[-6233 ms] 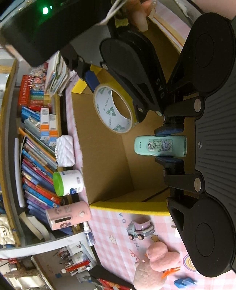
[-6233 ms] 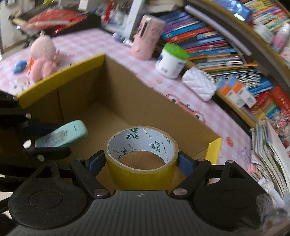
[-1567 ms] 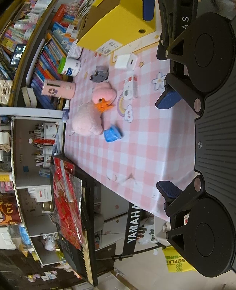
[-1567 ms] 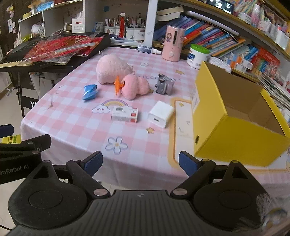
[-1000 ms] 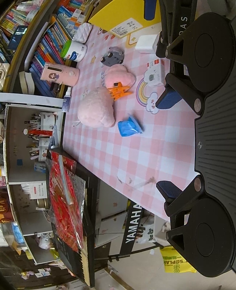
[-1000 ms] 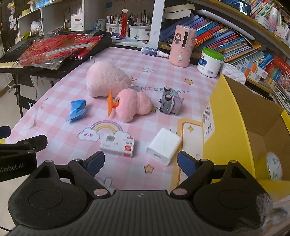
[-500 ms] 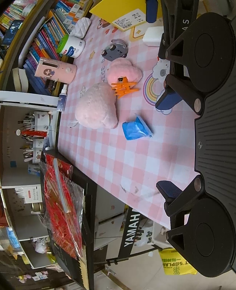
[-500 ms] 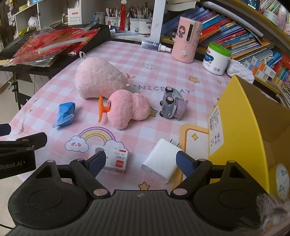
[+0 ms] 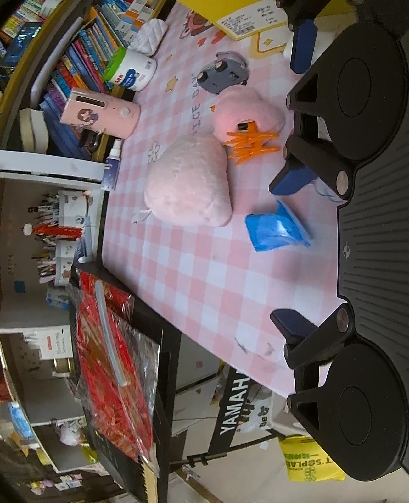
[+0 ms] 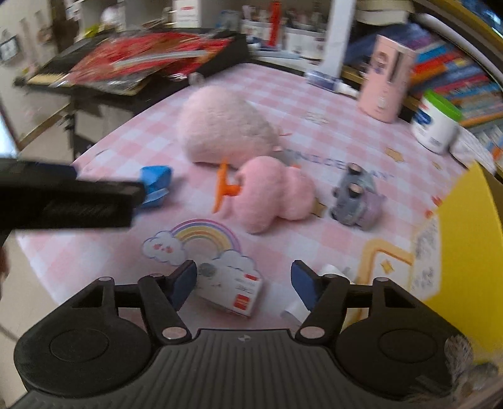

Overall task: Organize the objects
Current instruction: 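Grasp the blue clip with the left gripper, then lift the blue clip with the left gripper while the right gripper grasps the white card box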

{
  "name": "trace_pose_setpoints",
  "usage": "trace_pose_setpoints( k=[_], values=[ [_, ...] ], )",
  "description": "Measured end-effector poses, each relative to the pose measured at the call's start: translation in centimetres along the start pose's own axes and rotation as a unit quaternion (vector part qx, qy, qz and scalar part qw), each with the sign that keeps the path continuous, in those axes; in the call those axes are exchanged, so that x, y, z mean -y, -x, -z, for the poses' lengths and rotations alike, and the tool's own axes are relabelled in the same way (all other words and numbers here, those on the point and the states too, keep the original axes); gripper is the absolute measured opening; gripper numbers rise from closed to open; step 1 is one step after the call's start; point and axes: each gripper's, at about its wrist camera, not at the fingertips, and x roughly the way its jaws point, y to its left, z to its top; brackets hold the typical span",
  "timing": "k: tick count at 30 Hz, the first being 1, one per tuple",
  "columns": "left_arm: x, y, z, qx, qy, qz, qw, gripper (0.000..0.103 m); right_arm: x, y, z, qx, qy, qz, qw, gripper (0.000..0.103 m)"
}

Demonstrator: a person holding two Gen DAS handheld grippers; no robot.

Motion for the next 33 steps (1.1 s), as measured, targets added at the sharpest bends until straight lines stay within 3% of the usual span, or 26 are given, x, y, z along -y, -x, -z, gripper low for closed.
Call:
trace_pose_setpoints(
  k=[7, 13, 24, 28, 31, 33],
  values=[
    [1.2, -3.0, -0.8, -0.021, -0.012, 0.011, 0.9997, 0.060, -0.6, -0.3, 0.2, 0.008, 0.043, -0.022, 0.999, 0.063],
    [1.7, -3.8, -0.8, -0.024, -0.028, 0.008, 0.9993, 0.028, -0.7, -0.9, 0.4, -0.008, 0.058, -0.039, 0.997, 0.059],
    [-0.5, -0.7, -0.1, -0.008, 0.013, 0.029, 0.9995, 0.026, -1.2, -0.8, 0.6, -0.014, 0.056, -0.026, 0.998, 0.060],
    [-1.5, 0.9, 0.2, 0.002, 0.028, 0.034, 0.9990, 0.026, -1.7, -0.2, 0.7, -0.007, 0.056, -0.021, 0.998, 0.076],
    [-1.8, 1.9, 0.5, 0.011, 0.026, 0.034, 0.9990, 0.026, -2.0, -0.5, 0.9, -0.021, 0.048, -0.023, 0.998, 0.077],
    [-2.0, 2.5, 0.6, 0.015, 0.025, 0.033, 0.9990, 0.027, -2.0, -0.6, 1.2, -0.021, 0.042, -0.020, 0.999, 0.070]
  ],
)
